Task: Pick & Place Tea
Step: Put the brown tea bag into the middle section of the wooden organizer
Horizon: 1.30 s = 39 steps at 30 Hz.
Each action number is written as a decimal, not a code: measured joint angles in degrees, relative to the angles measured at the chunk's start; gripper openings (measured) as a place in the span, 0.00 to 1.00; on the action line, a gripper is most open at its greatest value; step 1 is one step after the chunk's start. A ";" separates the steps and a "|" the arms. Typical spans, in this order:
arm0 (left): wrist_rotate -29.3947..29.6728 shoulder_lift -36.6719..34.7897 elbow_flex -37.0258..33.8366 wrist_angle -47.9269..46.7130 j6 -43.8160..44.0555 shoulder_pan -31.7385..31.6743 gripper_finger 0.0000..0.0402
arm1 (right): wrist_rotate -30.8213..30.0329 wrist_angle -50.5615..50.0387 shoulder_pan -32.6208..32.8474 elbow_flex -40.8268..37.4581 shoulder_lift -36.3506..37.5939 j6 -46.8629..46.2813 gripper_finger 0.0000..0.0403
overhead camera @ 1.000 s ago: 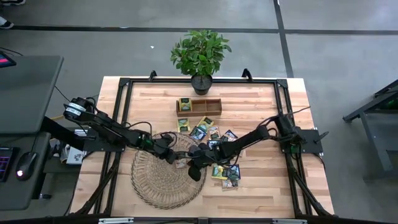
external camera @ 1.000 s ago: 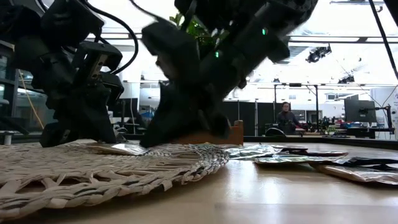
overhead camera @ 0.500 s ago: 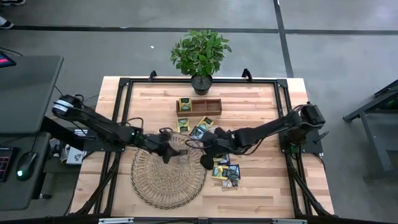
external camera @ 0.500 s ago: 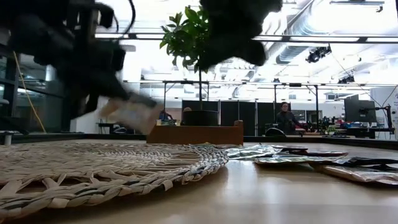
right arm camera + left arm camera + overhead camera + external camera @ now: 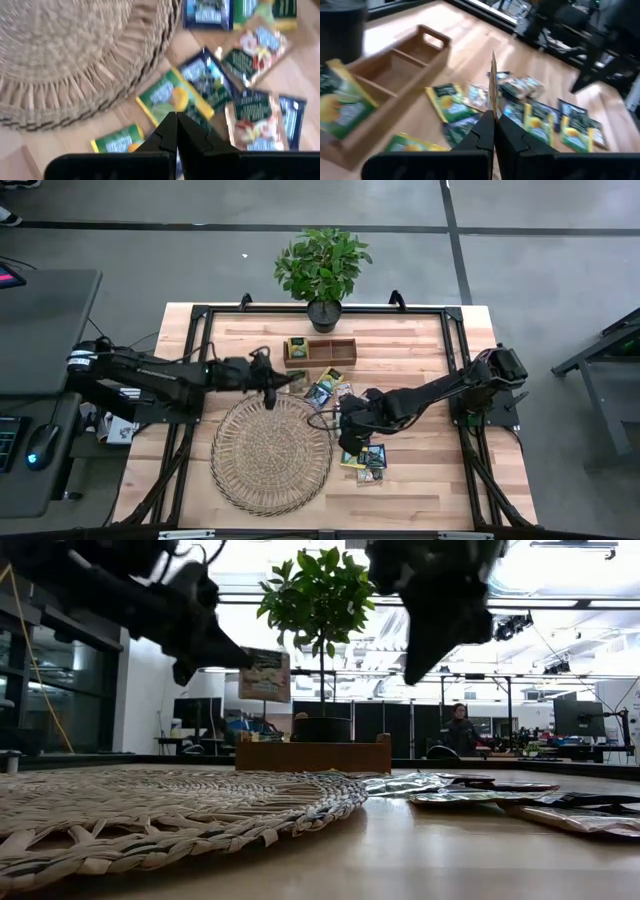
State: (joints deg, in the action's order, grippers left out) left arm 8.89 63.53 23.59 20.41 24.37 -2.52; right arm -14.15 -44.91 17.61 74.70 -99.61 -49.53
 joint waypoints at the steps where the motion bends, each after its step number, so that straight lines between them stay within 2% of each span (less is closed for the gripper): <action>1: -1.33 0.18 0.00 0.03 -0.33 -1.89 0.00 | 0.08 -0.31 0.37 -0.48 0.00 -0.56 0.00; 5: -7.33 1.44 0.63 0.00 -3.20 -8.47 0.00 | 1.33 -0.87 1.69 -3.37 0.62 -2.46 0.00; 11: -15.30 4.73 6.40 -1.22 -9.04 -15.67 0.00 | 1.57 1.03 2.82 -9.47 4.37 -5.14 0.00; 17: -22.86 12.71 13.70 -2.25 -14.93 -20.78 0.00 | 0.32 7.33 2.66 -18.76 12.84 -7.50 0.00; 22: -26.84 20.26 18.63 -3.12 -18.01 -22.94 0.00 | -1.60 12.88 2.66 -27.40 21.27 -10.86 0.00; 30: -26.77 27.29 25.07 -3.05 -19.64 -23.52 0.00 | -2.73 16.77 2.66 -36.08 31.35 -12.20 0.00; 36: -22.02 29.94 27.71 -5.74 -19.64 -24.46 0.00 | -4.26 16.67 2.66 -37.14 33.32 -11.16 0.00; 39: -21.64 30.40 27.82 -7.70 -18.21 -25.85 0.00 | -4.60 16.66 2.66 -37.14 33.33 -10.46 0.00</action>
State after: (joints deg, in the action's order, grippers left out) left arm -12.75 93.93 51.42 12.71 6.16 -28.37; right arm -18.74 -28.25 20.27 37.56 -66.28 -60.00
